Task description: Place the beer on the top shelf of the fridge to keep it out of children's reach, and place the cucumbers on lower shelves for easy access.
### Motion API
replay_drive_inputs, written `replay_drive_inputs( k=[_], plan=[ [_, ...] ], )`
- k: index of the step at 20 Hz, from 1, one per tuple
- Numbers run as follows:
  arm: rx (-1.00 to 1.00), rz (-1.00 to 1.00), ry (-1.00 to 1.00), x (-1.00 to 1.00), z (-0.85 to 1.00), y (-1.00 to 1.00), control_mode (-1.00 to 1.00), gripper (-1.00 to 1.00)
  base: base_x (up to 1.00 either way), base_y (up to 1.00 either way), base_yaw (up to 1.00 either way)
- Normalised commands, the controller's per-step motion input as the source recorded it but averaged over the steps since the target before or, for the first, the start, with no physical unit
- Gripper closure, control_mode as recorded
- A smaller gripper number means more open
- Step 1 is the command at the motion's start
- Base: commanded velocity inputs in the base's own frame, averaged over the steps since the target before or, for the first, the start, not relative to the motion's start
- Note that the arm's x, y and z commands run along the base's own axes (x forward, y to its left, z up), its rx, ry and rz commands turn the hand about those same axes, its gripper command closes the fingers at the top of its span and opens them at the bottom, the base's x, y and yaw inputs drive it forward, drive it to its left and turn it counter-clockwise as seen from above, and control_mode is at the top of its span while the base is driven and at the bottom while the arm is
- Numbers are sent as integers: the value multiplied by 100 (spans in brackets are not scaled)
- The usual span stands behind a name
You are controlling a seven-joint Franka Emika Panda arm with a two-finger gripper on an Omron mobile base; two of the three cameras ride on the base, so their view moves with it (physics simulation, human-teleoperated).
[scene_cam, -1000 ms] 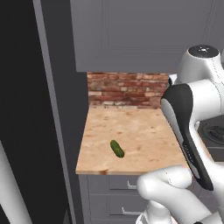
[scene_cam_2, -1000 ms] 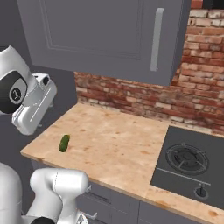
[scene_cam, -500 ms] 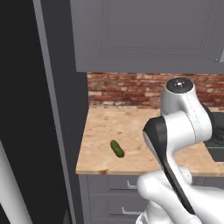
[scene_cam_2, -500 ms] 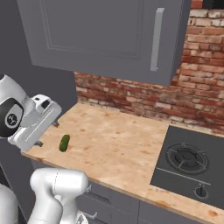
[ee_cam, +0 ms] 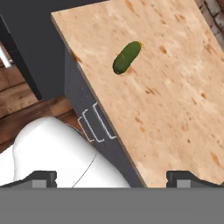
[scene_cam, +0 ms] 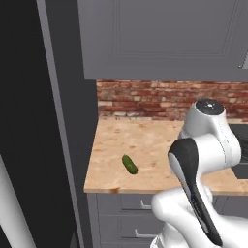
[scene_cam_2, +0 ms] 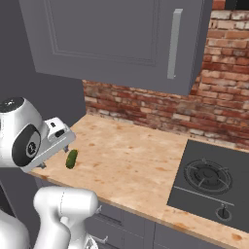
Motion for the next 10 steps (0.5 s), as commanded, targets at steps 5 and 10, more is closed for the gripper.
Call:
replay_drive_inputs(
  k=[5, 10],
  plan=[
    [33, -14, 0, 22, -27, 3, -100, -100, 0, 0, 0],
    [13, -12, 0, 27, -14, 41, -100, -100, 0, 0, 0]
  ],
)
